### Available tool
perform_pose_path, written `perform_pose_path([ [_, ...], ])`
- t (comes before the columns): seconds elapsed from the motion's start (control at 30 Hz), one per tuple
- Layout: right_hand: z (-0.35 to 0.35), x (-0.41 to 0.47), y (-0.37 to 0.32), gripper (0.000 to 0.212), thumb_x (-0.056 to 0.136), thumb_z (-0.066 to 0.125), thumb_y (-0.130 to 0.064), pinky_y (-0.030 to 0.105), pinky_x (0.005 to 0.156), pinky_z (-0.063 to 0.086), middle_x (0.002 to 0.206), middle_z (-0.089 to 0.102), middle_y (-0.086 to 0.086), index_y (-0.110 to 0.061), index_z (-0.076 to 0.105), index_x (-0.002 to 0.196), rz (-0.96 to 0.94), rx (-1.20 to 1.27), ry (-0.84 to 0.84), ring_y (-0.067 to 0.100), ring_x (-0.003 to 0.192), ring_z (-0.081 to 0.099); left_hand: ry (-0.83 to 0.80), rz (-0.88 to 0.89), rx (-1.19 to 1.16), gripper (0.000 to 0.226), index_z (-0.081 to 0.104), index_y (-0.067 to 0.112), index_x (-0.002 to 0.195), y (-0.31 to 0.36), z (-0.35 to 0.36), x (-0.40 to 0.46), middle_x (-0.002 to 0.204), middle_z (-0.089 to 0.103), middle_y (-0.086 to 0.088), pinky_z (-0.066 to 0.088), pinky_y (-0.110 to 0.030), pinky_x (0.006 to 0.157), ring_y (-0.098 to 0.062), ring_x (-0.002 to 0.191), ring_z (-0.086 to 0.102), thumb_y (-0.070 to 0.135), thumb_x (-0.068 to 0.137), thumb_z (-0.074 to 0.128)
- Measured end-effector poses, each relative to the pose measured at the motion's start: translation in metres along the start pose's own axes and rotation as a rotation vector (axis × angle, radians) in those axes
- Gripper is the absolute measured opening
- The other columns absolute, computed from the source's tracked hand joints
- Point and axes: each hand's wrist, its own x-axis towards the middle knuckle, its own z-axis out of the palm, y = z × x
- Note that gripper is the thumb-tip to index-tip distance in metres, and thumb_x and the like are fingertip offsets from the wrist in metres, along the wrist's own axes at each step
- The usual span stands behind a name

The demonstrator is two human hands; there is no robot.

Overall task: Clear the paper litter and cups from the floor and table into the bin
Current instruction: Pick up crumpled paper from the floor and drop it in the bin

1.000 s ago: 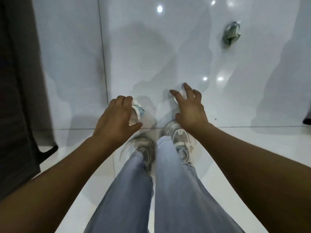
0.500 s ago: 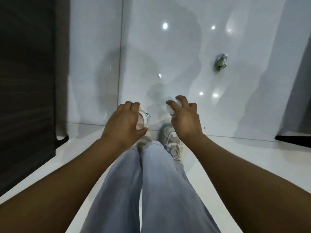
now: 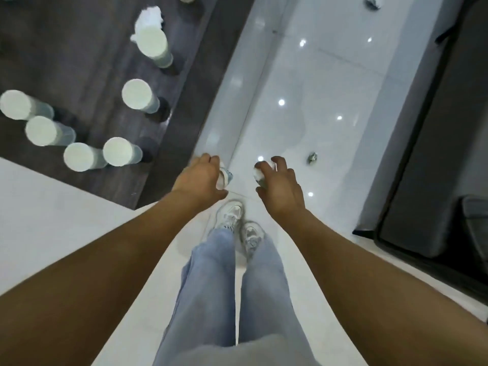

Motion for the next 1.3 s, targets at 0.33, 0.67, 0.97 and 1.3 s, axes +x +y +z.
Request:
perform_pose_path([
  [0.33,-0.024,-0.095,-0.147,0.051,0.092,0.062,-0.021,0.041,0.093,0.051,0.145,0.034,0.005,-0.029,0.041,0.138,-0.449,-0.385,-0.115,0.029,0.117,0.047,0.222,-0.240,-0.108,0.072,0.038,0.010,0.136,-0.054,-0.029,-0.198,0.129,0.048,-0.009,0.040,-0.032,0.096,-0.026,0.116,0.046,0.040,0.079,0.070],
  [0.67,0.083,-0.176,-0.365,0.046,0.091,0.063,-0.021,0.042,0.095,0.050,0.140,0.038,0.004,-0.030,0.043,0.131,-0.871,-0.634,-0.238,0.029,0.119,0.046,0.341,-0.634,-0.405,0.062,0.042,0.012,0.129,-0.209,0.010,-0.380,0.125,0.048,-0.007,0.041,-0.032,0.090,-0.025,0.114,0.047,0.038,0.079,0.068],
  [0.97,0.210,-0.236,-0.575,0.043,0.088,0.064,-0.021,0.037,0.089,0.051,0.136,0.040,-0.001,-0.031,0.049,0.127,-1.065,-0.687,-0.373,0.026,0.110,0.049,0.440,-0.867,-0.628,0.059,0.044,0.010,0.124,-0.399,0.043,-0.523,0.121,0.048,-0.007,0.042,-0.032,0.083,-0.025,0.110,0.047,0.039,0.079,0.069],
  [1.3,0.305,-0.251,-0.771,0.039,0.087,0.063,-0.020,0.037,0.083,0.051,0.134,0.040,-0.002,-0.029,0.052,0.124,-1.189,-0.786,-0.449,0.026,0.110,0.047,0.512,-1.031,-0.768,0.063,0.044,0.011,0.124,-0.585,0.039,-0.596,0.124,0.047,-0.008,0.042,-0.033,0.084,-0.026,0.114,0.045,0.041,0.076,0.071],
])
